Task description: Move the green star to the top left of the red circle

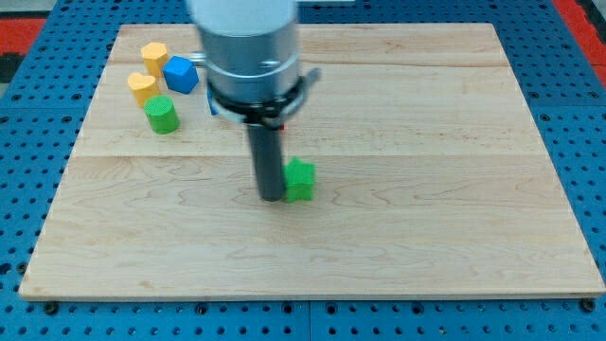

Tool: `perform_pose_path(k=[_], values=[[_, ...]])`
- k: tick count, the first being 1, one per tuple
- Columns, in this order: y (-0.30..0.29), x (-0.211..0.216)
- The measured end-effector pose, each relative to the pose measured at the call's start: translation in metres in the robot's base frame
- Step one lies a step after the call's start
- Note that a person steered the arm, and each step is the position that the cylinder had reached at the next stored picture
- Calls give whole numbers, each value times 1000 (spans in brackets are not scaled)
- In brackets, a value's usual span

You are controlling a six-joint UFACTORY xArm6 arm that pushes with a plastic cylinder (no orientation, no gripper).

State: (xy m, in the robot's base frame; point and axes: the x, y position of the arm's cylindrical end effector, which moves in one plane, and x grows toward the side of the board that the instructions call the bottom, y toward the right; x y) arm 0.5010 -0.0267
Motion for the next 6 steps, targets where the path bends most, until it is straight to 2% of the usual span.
perform_pose_path(k=[1,3,4,6], values=[[10,17],[50,-33],[72,-36],[51,-138]])
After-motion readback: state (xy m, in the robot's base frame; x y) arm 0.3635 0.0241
